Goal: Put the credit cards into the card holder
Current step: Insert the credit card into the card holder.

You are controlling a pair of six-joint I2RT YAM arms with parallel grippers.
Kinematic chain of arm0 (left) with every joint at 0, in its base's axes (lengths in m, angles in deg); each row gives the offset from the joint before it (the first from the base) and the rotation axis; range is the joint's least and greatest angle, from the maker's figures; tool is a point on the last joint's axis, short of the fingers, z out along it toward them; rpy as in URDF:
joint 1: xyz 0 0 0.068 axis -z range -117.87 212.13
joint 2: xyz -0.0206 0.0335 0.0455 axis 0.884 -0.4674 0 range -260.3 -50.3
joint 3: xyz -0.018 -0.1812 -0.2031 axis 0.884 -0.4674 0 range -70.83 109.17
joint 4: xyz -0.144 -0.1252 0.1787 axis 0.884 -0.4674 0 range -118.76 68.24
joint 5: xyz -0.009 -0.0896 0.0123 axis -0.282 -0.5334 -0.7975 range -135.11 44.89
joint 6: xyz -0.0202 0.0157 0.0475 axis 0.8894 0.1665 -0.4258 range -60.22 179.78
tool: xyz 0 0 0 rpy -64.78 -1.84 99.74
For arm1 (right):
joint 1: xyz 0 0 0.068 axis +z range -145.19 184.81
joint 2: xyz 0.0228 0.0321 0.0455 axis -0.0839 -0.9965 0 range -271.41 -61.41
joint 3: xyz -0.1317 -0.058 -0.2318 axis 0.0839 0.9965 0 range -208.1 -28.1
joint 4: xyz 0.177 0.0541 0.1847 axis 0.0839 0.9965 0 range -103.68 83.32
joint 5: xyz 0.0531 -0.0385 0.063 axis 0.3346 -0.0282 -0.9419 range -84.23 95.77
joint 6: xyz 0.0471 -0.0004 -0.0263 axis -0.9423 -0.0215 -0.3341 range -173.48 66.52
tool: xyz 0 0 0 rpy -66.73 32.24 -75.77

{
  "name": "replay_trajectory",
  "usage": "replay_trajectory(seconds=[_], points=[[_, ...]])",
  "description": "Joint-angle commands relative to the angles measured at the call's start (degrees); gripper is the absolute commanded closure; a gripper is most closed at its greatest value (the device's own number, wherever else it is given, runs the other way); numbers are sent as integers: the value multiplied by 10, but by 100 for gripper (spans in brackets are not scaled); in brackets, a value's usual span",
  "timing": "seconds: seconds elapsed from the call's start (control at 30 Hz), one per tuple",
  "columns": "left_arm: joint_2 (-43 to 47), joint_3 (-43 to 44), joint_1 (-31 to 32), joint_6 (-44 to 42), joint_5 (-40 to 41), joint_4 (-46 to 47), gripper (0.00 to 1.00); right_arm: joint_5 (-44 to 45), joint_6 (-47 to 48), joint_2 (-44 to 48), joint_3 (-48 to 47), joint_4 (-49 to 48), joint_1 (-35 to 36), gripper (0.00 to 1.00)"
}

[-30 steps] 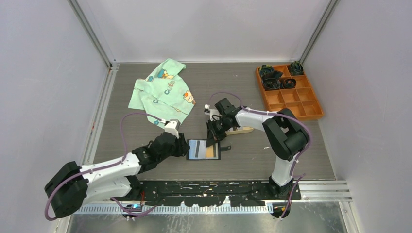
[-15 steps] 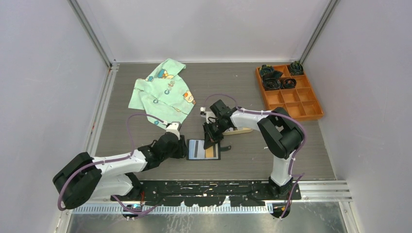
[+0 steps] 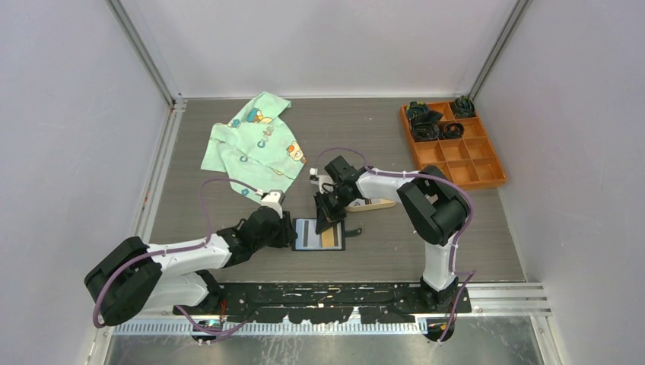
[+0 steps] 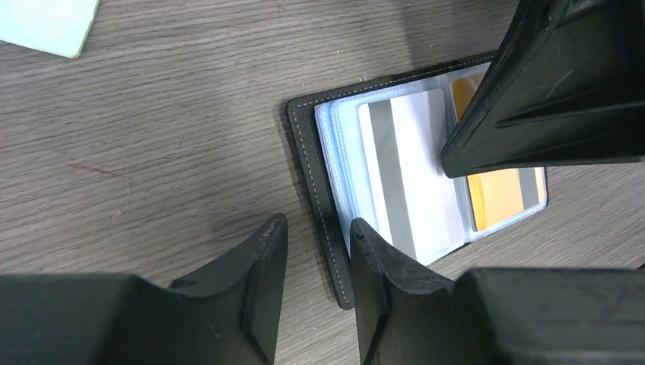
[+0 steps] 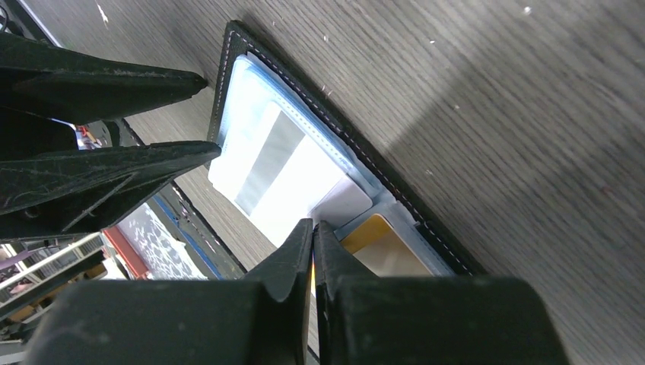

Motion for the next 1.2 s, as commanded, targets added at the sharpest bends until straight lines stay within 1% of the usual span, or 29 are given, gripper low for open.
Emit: replay_trajectory(seconds=[0.0,0.1,0.2,0.4,0.67,0.77,1.0,1.17], points=[[11,-6,-2,5,-2,-9,63,1,8,1,-24,-8,4,90],[33,-8,-1,4,4,-26,63,11,44,32,-29,10,5,90],[59,-12,-1,4,8,-36,63,45,68,63,-21,19,10,90],[78,-13,-2,2,5,-47,63,101,78,33,-28,41,31,92],[61,-19,-3,3,3,-38,63,151,81,19,-30,46,43,93],[50,-20,-3,3,0,-27,63,140,73,6,-31,42,44,93],[19,-21,-2,7,-14,-2,63,59,50,-9,-26,7,43,93],[36,-19,-2,6,-12,-15,63,12,41,3,-18,-14,34,92]])
